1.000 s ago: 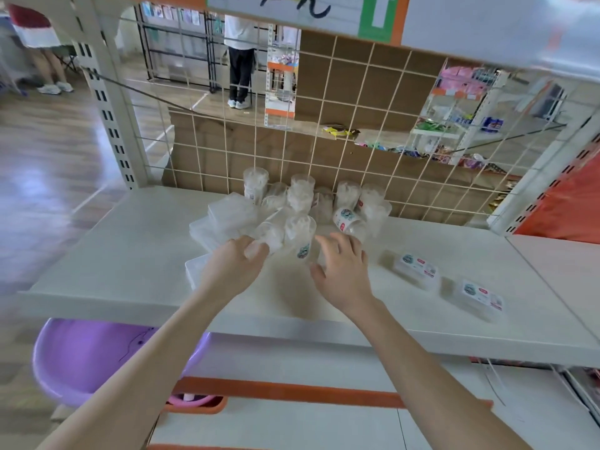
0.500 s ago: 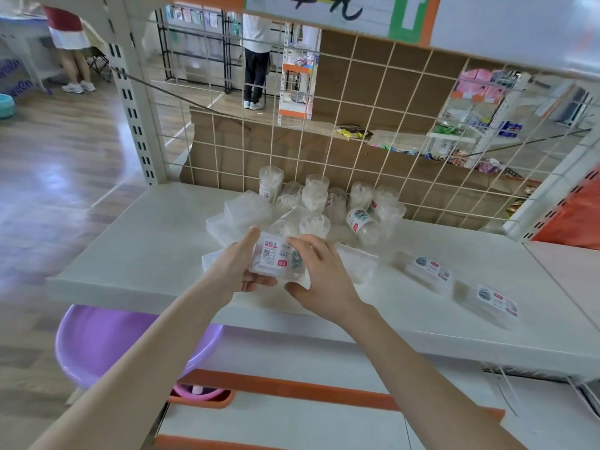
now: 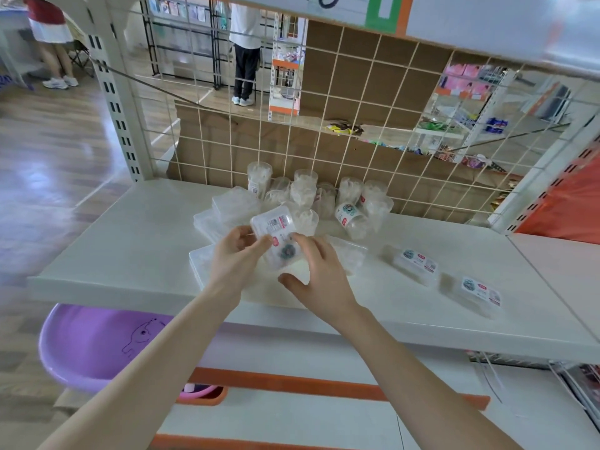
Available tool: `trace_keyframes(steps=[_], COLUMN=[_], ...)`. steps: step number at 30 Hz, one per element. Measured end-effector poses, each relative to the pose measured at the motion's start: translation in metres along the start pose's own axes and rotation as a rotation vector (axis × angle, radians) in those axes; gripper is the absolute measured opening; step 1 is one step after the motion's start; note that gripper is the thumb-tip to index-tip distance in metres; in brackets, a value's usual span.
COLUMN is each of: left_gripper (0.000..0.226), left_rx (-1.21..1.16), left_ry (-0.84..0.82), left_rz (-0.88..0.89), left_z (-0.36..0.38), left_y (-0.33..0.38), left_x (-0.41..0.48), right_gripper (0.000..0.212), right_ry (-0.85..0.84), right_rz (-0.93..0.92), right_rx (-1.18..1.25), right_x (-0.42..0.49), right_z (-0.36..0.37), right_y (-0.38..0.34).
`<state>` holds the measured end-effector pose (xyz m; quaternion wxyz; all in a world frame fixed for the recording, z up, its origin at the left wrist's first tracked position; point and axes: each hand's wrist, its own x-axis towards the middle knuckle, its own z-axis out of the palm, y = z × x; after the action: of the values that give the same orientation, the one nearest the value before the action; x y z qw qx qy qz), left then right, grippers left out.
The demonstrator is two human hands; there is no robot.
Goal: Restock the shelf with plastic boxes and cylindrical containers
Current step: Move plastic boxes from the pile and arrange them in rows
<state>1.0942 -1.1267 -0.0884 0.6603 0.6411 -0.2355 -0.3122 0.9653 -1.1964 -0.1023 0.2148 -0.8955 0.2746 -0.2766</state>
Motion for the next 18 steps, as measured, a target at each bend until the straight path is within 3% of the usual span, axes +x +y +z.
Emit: trace_keyframes(steps=[6,12,18], left_gripper=[0.012,0.014,0.011], left_rx=[0.141,0.301,0.302], left_ry=[-0.135,-0.441,-0.517], left_rz=[0.066,0.069,0.043], left_z=[0.007,0.037,0.078], left_y=[0.002,-0.004,-0.011], left_x=[0.004,-0.002,-0.013], right_gripper=[0.064,0.076,0.072], right_ry=[0.010,-0.108,-0.074], right_rz=[0.015,-0.095,-0.076], right_rx=[-0.017,-0.158,-0.151], right_x=[-0.010,-0.024,-0.048], right_z=[-0.022,-0.049,-0.071], right_y=[0.014,0.029,0.051])
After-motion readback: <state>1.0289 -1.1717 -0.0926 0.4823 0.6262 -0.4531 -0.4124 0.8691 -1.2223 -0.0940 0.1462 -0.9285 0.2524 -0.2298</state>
